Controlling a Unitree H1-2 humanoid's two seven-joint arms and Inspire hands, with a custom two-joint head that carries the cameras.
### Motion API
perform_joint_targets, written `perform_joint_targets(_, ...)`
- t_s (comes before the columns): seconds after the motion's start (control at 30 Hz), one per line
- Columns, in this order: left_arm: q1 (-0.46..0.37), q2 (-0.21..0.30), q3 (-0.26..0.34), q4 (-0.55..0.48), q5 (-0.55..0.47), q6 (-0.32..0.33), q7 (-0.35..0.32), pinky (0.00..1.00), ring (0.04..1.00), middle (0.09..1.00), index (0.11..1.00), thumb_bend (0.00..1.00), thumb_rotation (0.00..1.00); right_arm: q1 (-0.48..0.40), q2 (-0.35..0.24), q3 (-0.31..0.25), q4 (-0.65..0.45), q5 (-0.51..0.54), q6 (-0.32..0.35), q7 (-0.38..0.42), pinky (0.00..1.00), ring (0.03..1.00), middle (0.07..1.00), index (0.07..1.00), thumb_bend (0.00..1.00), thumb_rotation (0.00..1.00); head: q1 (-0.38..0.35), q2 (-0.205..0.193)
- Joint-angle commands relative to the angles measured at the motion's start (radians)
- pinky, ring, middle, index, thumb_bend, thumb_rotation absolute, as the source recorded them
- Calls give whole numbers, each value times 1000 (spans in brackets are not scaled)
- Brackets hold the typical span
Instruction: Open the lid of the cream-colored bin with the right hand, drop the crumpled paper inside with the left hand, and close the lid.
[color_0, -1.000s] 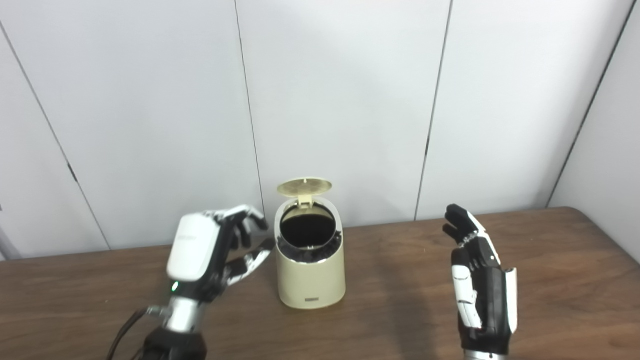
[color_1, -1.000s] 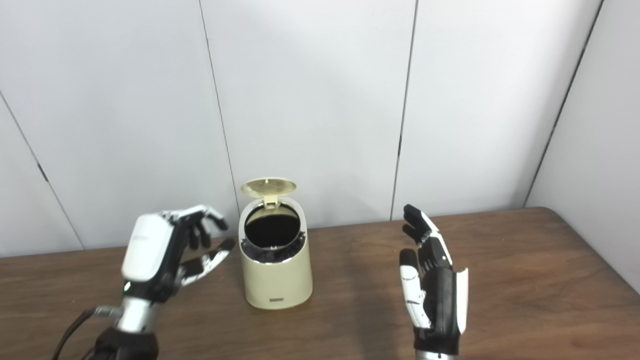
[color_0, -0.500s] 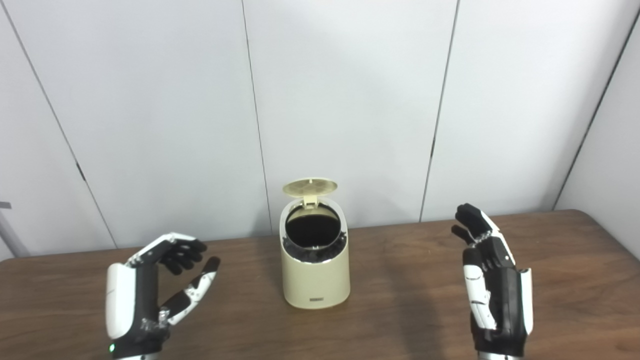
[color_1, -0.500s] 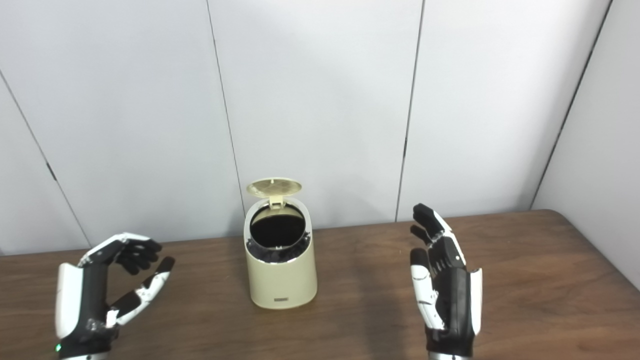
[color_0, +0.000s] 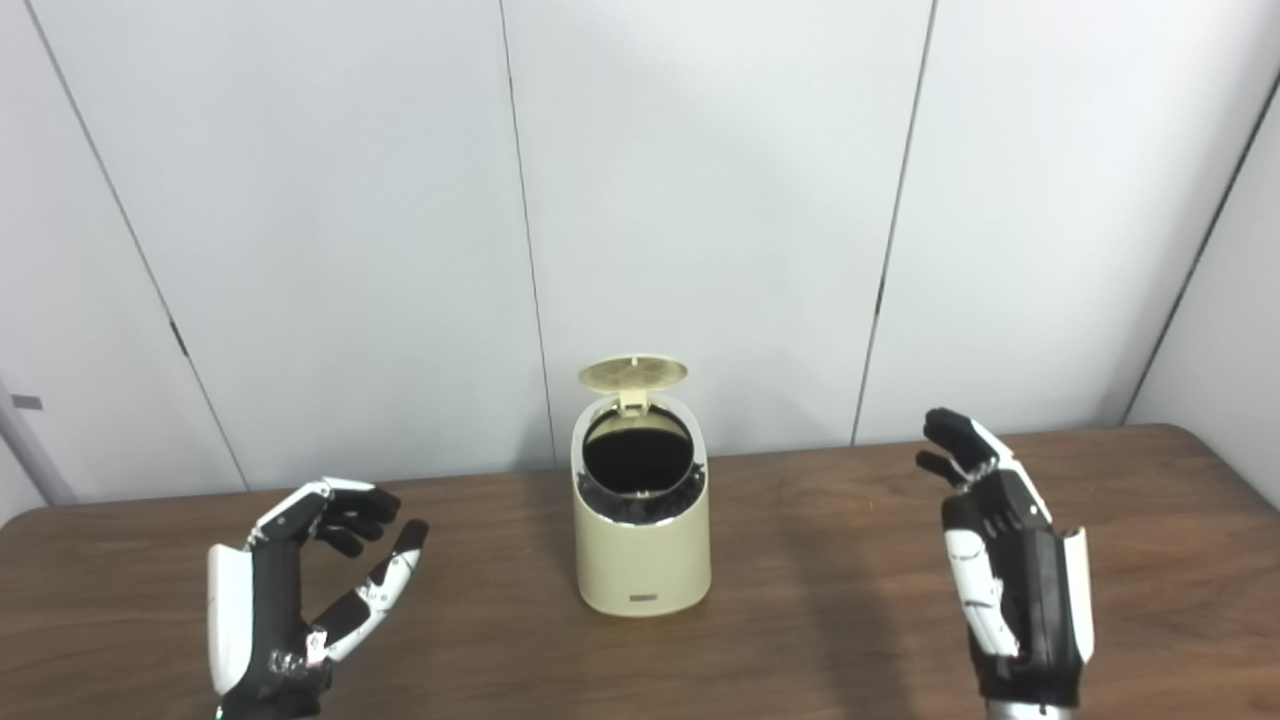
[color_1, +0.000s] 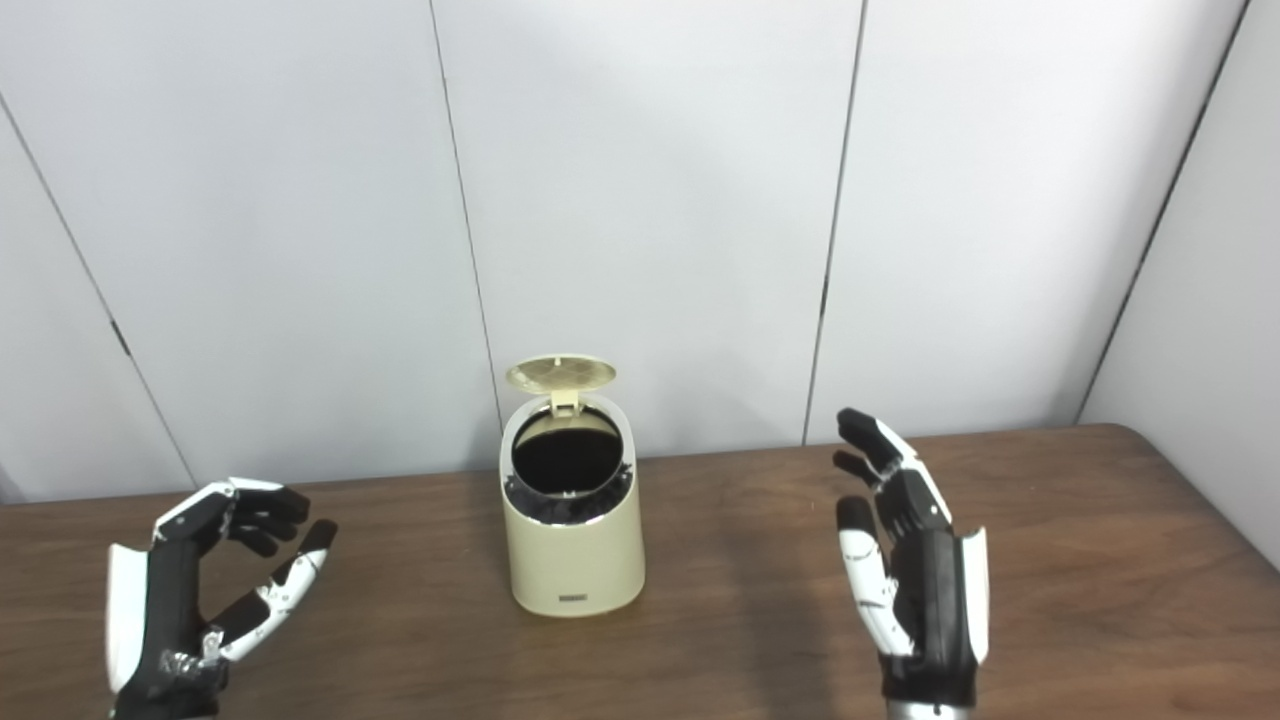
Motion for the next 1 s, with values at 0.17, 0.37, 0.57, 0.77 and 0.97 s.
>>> perform_joint_targets(0.17,-37,-25,4,-43,-11,26,-27,413,511,549,490,479,73,-155,-146,33,-145,-203,158,154,700,816,824,804,456,825,0,2)
perform_joint_targets(0.37,-44,-34,1,-35,-5,33,-25,416,512,552,490,480,71,-324,-253,84,-254,-426,384,362,743,841,850,829,741,974,6,3)
perform_joint_targets(0.57,-47,-37,-6,-27,8,29,-24,414,506,546,489,479,69,-517,-317,170,-246,-560,468,532,697,836,856,832,851,976,17,0)
perform_joint_targets(0.77,-52,-56,-6,-17,26,32,-4,414,507,550,490,480,70,-665,-322,269,-212,-684,530,699,714,860,867,840,886,945,26,-5)
perform_joint_targets(0.97,-54,-70,-8,-13,36,38,1,421,511,555,490,479,71,-742,-305,332,-52,-723,468,670,734,863,863,829,891,924,36,-11)
